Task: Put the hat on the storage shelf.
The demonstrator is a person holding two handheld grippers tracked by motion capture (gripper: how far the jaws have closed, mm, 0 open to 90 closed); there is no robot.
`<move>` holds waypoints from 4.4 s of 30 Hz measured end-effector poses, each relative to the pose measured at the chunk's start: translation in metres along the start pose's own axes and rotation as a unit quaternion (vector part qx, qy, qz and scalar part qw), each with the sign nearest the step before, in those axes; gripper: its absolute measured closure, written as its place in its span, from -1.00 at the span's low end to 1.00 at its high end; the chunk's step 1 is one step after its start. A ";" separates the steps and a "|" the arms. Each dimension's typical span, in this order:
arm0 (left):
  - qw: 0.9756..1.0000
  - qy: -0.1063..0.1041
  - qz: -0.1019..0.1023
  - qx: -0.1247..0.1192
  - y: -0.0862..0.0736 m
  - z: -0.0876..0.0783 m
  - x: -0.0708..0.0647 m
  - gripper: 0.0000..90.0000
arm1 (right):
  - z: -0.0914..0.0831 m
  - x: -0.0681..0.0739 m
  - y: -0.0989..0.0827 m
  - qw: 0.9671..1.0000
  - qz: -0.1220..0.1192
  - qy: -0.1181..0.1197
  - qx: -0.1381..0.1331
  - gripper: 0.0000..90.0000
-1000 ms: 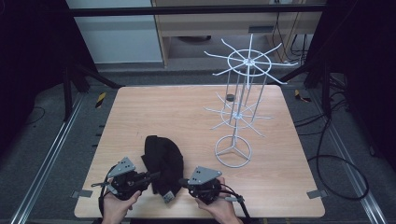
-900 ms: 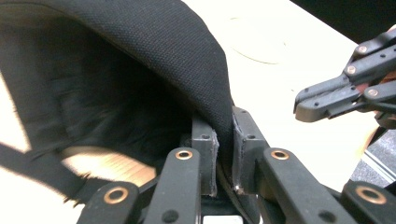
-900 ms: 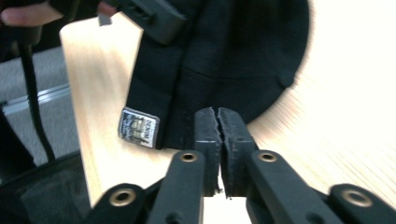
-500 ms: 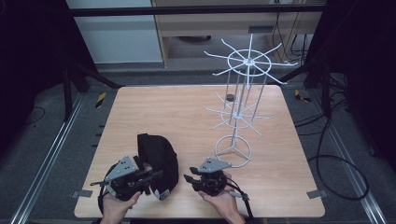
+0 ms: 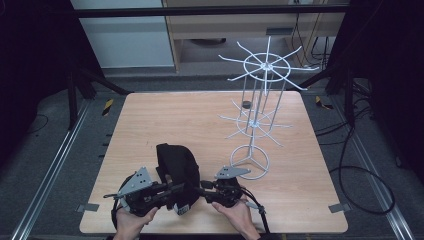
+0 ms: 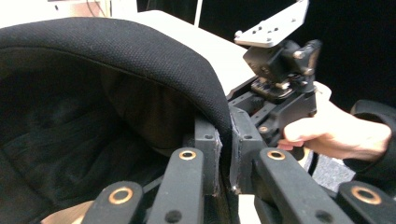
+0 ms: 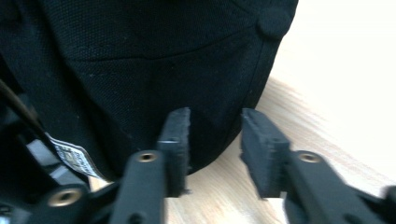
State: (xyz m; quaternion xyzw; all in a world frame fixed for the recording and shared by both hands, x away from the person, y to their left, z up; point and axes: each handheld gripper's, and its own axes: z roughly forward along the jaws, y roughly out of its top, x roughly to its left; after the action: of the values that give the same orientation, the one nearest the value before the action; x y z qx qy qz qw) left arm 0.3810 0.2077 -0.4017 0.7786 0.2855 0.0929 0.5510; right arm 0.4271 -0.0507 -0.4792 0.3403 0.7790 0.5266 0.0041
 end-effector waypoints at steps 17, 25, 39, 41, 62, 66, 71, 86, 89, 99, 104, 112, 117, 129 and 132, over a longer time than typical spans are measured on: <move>1.000 -0.021 0.007 0.006 -0.001 0.002 -0.002 0.85 | -0.007 -0.007 0.014 0.997 -0.028 -0.061 -0.040 0.19; 0.999 -0.031 0.015 0.018 -0.002 0.005 -0.003 0.85 | 0.002 -0.015 0.021 0.999 -0.017 -0.028 -0.032 0.65; 0.994 0.071 -0.074 0.049 -0.027 -0.009 0.035 0.82 | -0.033 0.006 0.041 0.989 -0.089 -0.093 -0.073 1.00; 0.991 0.089 -0.081 0.065 -0.035 -0.007 0.041 0.82 | -0.034 0.012 0.045 0.990 -0.093 -0.088 -0.064 1.00; 0.999 0.009 -0.007 0.039 -0.013 -0.004 0.009 0.85 | 0.009 -0.009 0.032 0.996 -0.052 -0.073 -0.022 0.14; 0.999 -0.010 0.009 0.039 -0.012 0.000 0.000 0.85 | 0.013 -0.015 0.031 0.998 -0.032 -0.059 -0.015 0.21; 0.999 -0.011 0.009 0.039 -0.012 0.000 0.000 0.85 | 0.010 -0.016 0.030 0.998 -0.025 -0.053 -0.006 0.68; 0.988 0.072 -0.111 0.074 -0.047 -0.011 0.047 0.76 | -0.002 0.017 0.048 0.985 -0.111 -0.130 -0.008 0.68; 0.985 0.090 -0.120 0.084 -0.050 -0.014 0.054 0.73 | 0.011 0.022 0.049 0.984 -0.119 -0.131 -0.005 1.00; 0.974 0.150 -0.122 0.120 -0.059 -0.020 0.073 0.69 | 0.028 0.030 0.052 0.981 -0.135 -0.139 0.003 0.94; 0.967 0.173 -0.119 0.141 -0.064 -0.021 0.080 0.65 | 0.023 0.021 0.047 0.984 -0.120 -0.131 0.004 0.88; 0.955 0.209 -0.129 0.167 -0.074 -0.028 0.092 0.60 | 0.009 0.009 0.039 0.987 -0.104 -0.125 0.006 0.79; 0.955 0.228 -0.139 0.130 -0.069 -0.041 0.089 0.37 | -0.006 0.001 0.031 0.986 -0.099 -0.134 0.006 0.75; 0.963 0.249 -0.089 0.054 -0.019 -0.035 0.080 -0.05 | -0.065 -0.014 0.005 0.983 -0.093 -0.154 -0.017 0.40; 0.964 0.247 -0.092 0.040 -0.007 -0.026 0.088 -0.09 | -0.081 -0.015 -0.004 0.982 -0.092 -0.162 -0.019 0.30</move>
State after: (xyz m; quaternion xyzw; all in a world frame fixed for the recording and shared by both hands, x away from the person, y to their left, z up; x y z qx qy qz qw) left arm 0.4390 0.2783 -0.4137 0.7232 0.4868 0.2199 0.4379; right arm 0.4070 -0.1258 -0.4515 0.3475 0.7860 0.4765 0.1852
